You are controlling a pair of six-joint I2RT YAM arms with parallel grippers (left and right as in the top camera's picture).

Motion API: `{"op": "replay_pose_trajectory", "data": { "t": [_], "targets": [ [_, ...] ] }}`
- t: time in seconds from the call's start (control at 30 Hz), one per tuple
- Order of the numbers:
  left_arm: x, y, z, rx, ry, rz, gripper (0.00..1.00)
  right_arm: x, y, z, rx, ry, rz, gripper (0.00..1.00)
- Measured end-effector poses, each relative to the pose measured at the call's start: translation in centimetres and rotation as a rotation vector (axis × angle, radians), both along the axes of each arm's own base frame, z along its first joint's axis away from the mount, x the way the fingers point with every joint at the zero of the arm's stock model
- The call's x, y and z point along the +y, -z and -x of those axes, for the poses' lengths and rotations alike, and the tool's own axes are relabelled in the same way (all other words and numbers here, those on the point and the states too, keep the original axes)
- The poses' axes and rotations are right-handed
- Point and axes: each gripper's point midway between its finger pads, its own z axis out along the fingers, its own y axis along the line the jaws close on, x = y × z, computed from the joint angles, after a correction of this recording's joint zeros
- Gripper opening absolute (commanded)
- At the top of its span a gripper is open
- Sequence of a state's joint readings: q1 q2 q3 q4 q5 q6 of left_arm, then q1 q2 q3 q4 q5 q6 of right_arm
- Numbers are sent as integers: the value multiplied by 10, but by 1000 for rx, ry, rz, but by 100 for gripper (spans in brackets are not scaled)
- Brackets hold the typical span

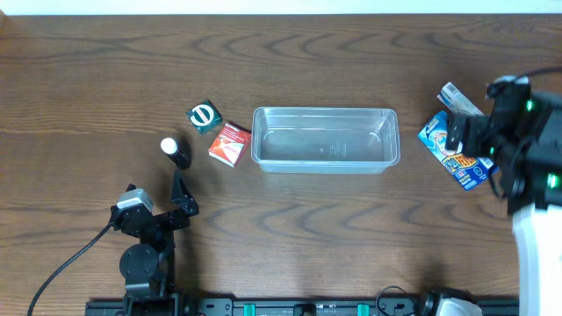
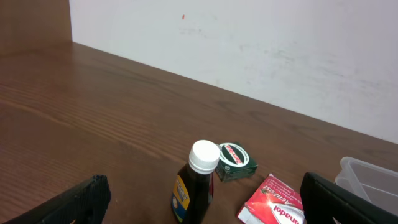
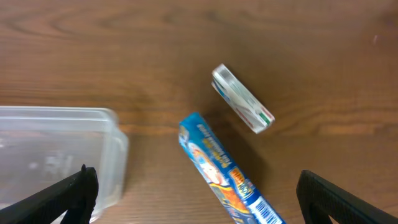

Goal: Pack container
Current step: 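Reach the right gripper to the blue box and grasp it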

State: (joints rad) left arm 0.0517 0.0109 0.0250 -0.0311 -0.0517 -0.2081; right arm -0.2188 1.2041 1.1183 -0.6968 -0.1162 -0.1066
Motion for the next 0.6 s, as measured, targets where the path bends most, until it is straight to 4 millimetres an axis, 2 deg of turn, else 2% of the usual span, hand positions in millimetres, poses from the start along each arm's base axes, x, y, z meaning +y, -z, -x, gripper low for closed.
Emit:
{"op": "replay_pose_trajectory", "data": {
  "t": [0.1,0.33,0.47,0.6],
  "targets": [
    [0,0,0,0,0,0,98,-8,23,-14,66,13,-13,99],
    [0,0,0,0,0,0,98,-13,69,-31,170,10,-33,99],
    [0,0,0,0,0,0,98,-14,86,-33,216,-11,-20,99],
    [0,0,0,0,0,0,98,-18,96,-33,246,-45,25,90]
  ]
}}
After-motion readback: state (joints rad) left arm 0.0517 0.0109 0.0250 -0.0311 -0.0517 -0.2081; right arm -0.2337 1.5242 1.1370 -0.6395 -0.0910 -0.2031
